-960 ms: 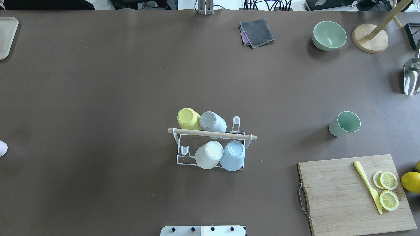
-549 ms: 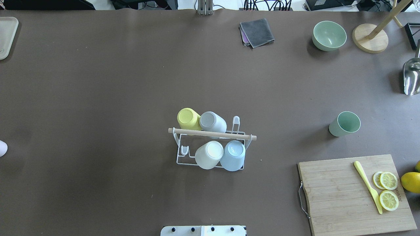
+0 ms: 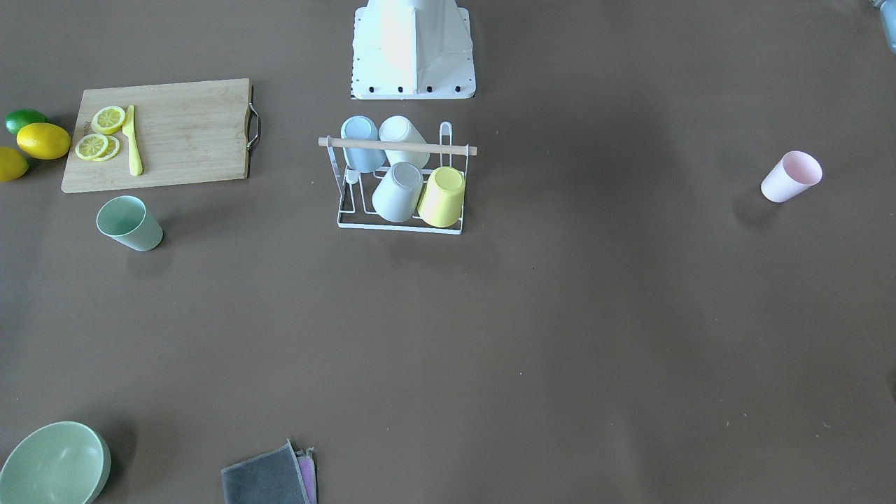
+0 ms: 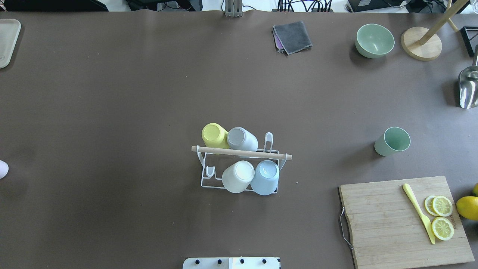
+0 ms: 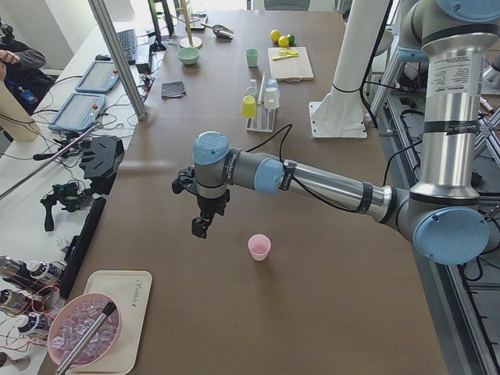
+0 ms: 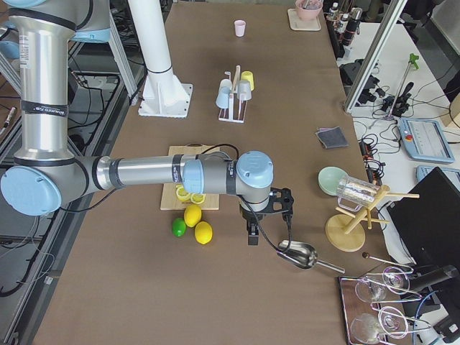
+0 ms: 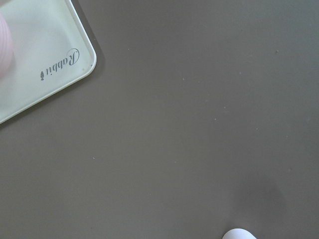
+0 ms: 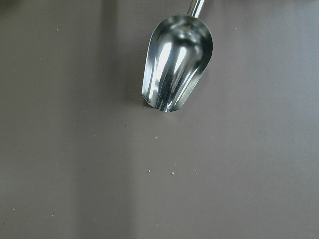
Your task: Place cup on cup holder
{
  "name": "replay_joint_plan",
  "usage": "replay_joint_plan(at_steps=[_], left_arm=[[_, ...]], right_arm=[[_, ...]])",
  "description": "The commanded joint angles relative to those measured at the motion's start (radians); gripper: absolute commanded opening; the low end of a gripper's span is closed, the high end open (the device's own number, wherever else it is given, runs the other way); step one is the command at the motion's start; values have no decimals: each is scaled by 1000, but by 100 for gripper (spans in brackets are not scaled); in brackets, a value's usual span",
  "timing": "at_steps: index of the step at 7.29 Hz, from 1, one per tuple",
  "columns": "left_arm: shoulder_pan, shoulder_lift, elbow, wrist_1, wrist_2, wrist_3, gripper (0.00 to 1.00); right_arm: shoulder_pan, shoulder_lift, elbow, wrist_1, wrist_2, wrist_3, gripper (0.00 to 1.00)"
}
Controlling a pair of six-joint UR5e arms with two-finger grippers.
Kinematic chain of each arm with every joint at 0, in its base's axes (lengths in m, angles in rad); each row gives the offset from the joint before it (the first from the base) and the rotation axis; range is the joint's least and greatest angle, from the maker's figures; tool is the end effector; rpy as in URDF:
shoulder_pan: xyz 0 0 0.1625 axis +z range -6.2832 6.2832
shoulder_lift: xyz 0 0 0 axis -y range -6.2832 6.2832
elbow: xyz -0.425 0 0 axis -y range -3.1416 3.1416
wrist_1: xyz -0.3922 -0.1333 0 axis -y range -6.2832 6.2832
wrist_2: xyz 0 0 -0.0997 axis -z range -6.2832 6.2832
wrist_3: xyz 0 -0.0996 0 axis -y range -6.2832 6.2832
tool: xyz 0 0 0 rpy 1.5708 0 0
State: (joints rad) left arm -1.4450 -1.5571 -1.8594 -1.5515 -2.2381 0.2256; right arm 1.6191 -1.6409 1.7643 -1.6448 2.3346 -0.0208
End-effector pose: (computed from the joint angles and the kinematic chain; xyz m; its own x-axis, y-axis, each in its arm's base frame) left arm -0.0099 -0.4930 0.5315 0.7133 0.4621 -0.5270 -0.2882 0.8788 0.3804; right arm 0.0867 -0.4589 0.6051 0.7239 -0.0200 0.6897 -0.0332 0.9974 0.0637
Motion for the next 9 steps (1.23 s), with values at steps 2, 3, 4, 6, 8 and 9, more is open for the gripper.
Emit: replay_joint_plan(at_steps=[2,3,4,6,8,9], left_arm=[[147,-3,-59,8,153,0,98],[194,-3,-73,40,179,0,98],[249,-4,-93,94,222,18,98],[336,-11,-122,261,346,148,98],[426,-15,-121,371,450,254,98],[469,-24,-119,405,487,299,98]], right_arm=[[-56,85,20,-3,-3,-2,100],[-68,95,26,-3,-14,-2,100],[-97,102,62,-3,-44,-2,100],[-139,110,110,-12,-64,12,100],[-177,130,112,-17,-63,15,100],[-203,147,110,-17,-69,15,100]])
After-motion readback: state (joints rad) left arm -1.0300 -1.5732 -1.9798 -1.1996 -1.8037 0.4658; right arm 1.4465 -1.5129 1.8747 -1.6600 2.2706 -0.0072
